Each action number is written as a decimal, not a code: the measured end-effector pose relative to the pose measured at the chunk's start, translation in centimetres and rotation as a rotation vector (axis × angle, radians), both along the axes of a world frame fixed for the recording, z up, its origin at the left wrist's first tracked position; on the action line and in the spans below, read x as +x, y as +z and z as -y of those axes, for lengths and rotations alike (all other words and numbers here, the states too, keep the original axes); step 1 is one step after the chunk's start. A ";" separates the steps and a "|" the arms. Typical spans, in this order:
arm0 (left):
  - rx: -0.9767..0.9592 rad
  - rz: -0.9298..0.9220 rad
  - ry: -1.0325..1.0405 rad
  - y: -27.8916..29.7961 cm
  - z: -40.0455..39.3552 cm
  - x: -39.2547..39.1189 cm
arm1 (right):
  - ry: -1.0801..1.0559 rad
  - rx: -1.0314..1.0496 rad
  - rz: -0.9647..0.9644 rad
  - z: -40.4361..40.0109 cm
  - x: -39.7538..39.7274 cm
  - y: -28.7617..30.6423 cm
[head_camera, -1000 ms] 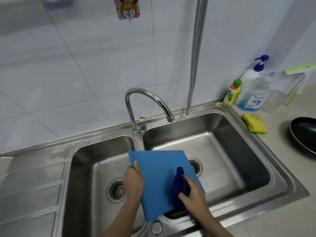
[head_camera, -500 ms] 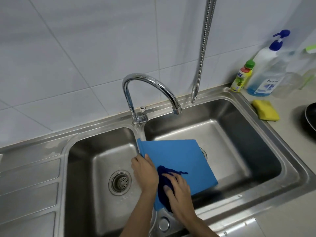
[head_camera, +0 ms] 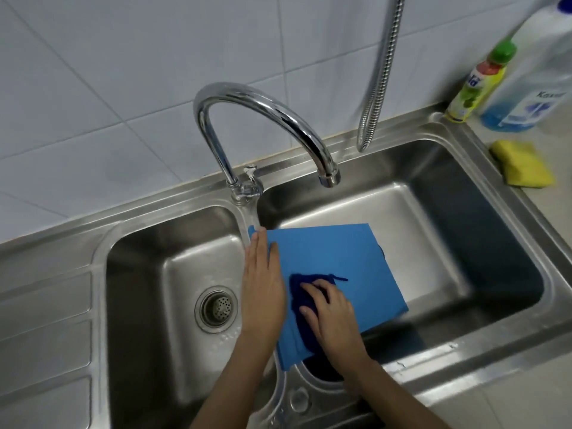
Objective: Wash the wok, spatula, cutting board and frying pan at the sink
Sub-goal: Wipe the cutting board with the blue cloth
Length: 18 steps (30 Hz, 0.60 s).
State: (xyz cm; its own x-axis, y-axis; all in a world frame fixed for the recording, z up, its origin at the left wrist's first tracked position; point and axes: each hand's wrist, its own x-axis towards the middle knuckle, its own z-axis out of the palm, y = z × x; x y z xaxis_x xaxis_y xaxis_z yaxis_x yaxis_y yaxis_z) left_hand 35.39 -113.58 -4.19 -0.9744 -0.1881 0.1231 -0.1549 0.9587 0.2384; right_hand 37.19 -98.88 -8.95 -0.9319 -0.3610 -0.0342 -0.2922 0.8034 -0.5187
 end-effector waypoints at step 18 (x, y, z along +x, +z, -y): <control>-0.159 0.038 -0.778 2.7 5.4 -1.4 | 0.024 0.122 0.316 -4.1 -6.1 -0.4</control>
State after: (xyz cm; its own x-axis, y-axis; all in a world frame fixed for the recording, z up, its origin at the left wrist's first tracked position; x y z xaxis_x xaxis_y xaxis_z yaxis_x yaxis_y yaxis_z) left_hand 34.00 -118.94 -1.44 -0.8229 0.5656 0.0551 0.5681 0.8171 0.0974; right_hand 31.04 -94.76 -9.38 -0.8599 -0.3579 -0.3640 -0.1516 0.8599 -0.4873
